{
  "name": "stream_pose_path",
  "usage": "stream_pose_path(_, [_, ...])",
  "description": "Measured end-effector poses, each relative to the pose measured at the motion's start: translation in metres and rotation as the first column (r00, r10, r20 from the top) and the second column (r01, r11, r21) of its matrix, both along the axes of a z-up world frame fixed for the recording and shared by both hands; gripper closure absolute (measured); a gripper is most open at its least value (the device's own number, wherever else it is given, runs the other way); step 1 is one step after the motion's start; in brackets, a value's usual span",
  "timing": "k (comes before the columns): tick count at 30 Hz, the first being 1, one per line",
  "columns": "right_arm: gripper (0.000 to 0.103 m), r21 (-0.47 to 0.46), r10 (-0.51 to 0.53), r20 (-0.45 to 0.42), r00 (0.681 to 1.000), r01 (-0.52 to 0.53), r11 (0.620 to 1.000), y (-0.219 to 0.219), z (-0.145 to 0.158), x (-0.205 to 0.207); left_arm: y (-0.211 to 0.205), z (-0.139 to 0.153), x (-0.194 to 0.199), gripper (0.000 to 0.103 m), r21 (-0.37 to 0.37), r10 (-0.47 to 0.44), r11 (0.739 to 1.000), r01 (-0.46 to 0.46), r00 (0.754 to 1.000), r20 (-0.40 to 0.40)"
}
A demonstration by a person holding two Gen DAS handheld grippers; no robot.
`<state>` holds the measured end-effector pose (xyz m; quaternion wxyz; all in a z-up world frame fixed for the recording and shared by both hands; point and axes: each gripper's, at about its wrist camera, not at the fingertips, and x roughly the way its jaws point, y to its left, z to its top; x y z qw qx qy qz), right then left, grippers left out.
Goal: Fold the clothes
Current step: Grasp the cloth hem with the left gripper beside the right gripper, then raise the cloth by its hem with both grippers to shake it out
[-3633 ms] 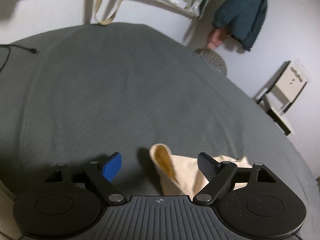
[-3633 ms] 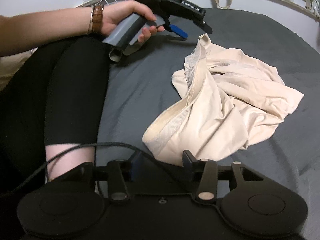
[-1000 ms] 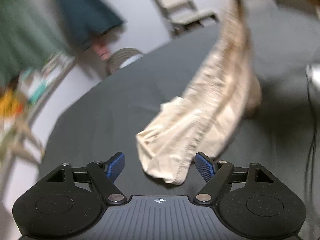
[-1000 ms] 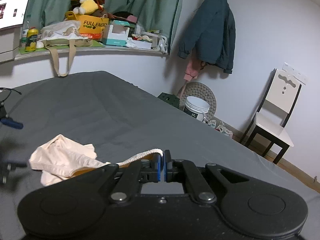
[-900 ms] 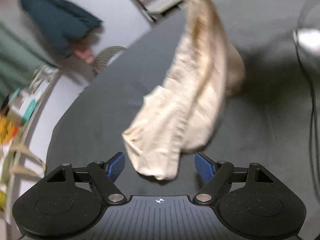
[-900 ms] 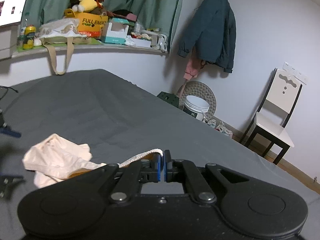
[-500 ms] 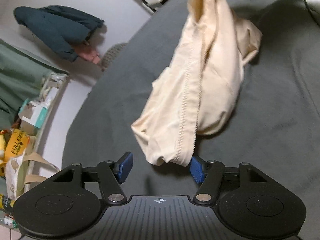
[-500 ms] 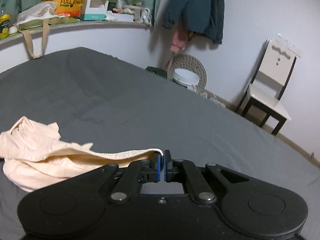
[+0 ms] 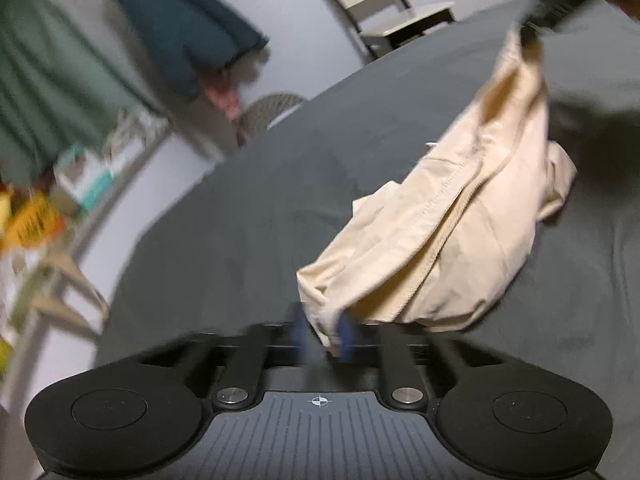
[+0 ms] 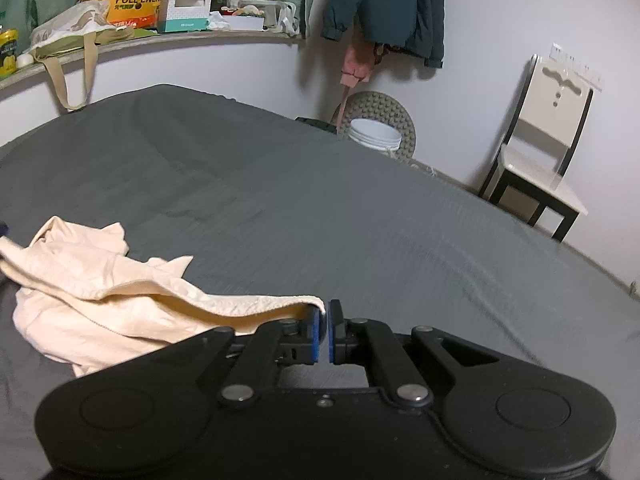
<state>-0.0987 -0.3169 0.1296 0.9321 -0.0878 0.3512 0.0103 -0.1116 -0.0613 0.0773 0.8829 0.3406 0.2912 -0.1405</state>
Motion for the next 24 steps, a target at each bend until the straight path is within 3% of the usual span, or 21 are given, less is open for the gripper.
stream_pose_path(9, [0.092, 0.146, -0.022, -0.094, 0.995, 0.035, 0.989, -0.008, -0.026, 0.000, 0.018, 0.016, 0.003, 0.100, -0.065, 0.091, 0.994, -0.088, 0.995, 0.033])
stream_pose_path(13, [0.098, 0.242, -0.046, -0.133, 0.990, 0.078, 0.967, -0.015, -0.035, 0.003, 0.025, 0.034, 0.001, 0.099, -0.090, 0.105, 0.991, -0.099, 0.992, 0.065])
stream_pose_path(18, [0.099, 0.201, -0.056, 0.007, 0.998, 0.054, 0.978, -0.008, -0.001, -0.011, 0.027, 0.064, -0.001, 0.099, -0.087, 0.096, 0.993, -0.085, 0.986, 0.135])
stream_pose_path(21, [0.099, 0.168, -0.039, 0.120, 0.992, 0.019, 0.986, -0.005, 0.040, -0.020, 0.031, 0.096, 0.000, 0.099, -0.104, 0.104, 0.991, -0.085, 0.975, 0.194])
stream_pose_path(24, [0.099, 0.156, -0.020, 0.242, 0.970, -0.018, 0.988, -0.003, 0.090, -0.031, 0.041, 0.142, 0.004, 0.099, -0.166, 0.133, 0.982, -0.092, 0.958, 0.255])
